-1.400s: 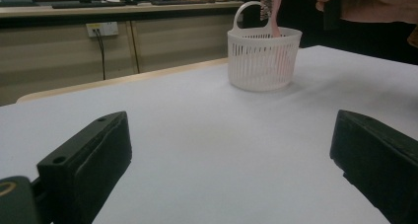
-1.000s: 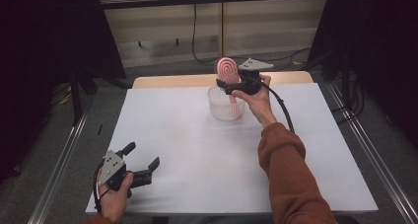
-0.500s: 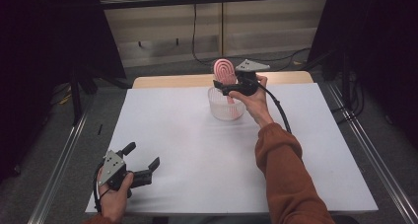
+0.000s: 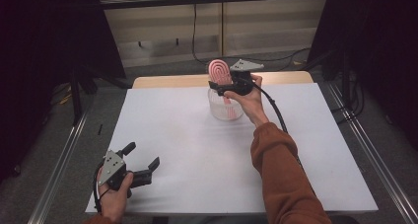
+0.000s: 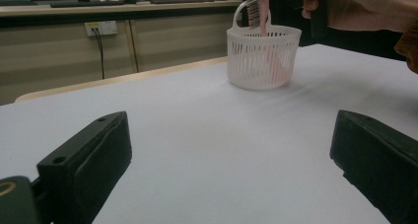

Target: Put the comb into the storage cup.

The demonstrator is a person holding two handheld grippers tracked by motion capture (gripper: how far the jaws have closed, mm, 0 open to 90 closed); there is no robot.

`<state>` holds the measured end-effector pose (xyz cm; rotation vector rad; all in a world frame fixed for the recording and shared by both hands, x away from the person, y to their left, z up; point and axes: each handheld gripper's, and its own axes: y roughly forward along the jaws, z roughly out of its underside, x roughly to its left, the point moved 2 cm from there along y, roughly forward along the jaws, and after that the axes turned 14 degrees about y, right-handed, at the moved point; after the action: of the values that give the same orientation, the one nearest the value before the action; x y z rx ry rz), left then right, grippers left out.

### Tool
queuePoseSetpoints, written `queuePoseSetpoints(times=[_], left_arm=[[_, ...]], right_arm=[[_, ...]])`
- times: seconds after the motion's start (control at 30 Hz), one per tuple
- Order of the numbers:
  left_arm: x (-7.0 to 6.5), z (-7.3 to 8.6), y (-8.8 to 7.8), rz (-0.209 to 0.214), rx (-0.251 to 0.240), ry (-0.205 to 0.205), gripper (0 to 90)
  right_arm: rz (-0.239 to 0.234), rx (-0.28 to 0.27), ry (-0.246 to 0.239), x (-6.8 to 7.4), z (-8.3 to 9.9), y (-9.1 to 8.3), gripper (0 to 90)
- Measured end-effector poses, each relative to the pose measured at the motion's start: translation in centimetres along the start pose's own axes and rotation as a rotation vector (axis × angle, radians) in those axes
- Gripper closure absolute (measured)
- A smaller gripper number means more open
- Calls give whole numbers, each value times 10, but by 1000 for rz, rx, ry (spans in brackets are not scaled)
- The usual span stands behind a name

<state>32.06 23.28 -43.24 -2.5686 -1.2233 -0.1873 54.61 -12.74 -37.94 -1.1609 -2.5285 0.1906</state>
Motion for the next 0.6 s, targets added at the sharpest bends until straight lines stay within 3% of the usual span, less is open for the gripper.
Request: queuePoseSetpoints(times=[0.2, 0.6], left_arm=[[0, 0, 0, -4, 0, -3, 24], [0, 0, 0, -2, -2, -5, 24]], right_arm=[[-6, 17, -19, 4, 0, 6, 196], [1, 47, -13, 8, -1, 15, 193]])
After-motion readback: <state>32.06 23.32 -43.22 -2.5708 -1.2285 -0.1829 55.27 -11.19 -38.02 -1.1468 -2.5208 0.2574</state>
